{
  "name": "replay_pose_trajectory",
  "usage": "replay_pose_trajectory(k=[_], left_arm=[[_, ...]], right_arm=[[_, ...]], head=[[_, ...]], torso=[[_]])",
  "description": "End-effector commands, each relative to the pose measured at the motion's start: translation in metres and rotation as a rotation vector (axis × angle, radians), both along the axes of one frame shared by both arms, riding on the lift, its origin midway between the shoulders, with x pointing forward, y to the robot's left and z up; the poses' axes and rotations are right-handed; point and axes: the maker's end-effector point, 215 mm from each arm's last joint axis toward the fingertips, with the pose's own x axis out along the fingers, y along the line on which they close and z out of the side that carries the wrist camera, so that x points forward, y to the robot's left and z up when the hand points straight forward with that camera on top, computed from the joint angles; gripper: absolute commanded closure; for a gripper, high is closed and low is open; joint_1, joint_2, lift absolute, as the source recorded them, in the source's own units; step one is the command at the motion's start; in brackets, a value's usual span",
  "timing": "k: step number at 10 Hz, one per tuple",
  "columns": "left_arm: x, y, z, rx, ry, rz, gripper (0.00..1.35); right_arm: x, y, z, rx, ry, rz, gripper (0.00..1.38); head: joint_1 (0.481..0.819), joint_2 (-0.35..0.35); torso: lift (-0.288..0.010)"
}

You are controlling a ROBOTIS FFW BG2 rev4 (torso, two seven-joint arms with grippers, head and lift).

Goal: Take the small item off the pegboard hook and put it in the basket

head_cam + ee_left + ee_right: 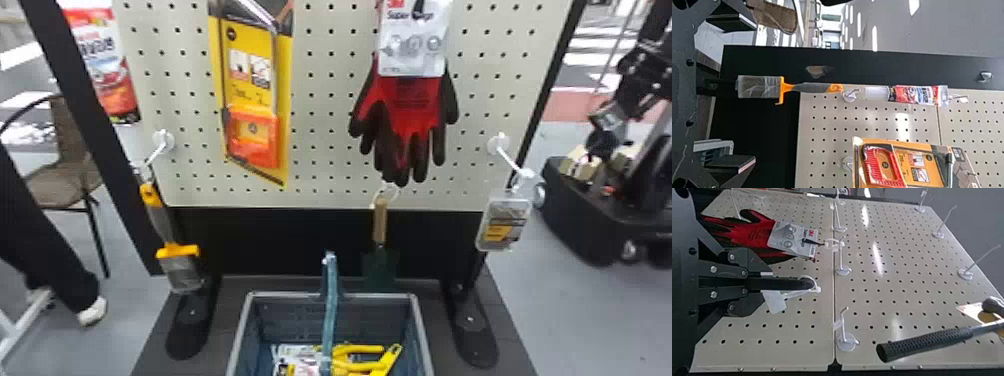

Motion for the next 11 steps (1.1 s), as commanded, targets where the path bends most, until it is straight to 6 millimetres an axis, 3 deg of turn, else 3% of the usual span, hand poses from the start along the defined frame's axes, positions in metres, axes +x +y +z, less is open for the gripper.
replay_pose_trajectory(k=[1, 5, 8, 11], left_arm=[[0.000, -0.001, -0.001, 0.002, 0.002, -0.005, 0.12], [0.005, -0.008, -0.005, -0.010, 0.017, -0.029, 0.12], [0.006, -0.010, -0.005, -0.013, 0.020, -0.033, 0.12], [0.005, -0.009, -0.010, -0.016, 0.029, -0.028, 0.12]], right_arm=[[-0.005, -0.003, -0.017, 0.060, 0.025, -0.024, 1.27], [0.004, -0.001, -0.050, 0.187, 0.047, -0.054, 1.27], [0.024, 0.010, -0.085, 0.300, 0.098, -0.047, 1.27], [0.025, 0.024, -0.125, 0.348, 0.173, -0.054, 1.27]], head=[[0.549, 0.000], [0.549, 0.000], [0.549, 0.000], [0.549, 0.000]], torso=[[-0.100], [-0.100], [-0.100], [-0.100]])
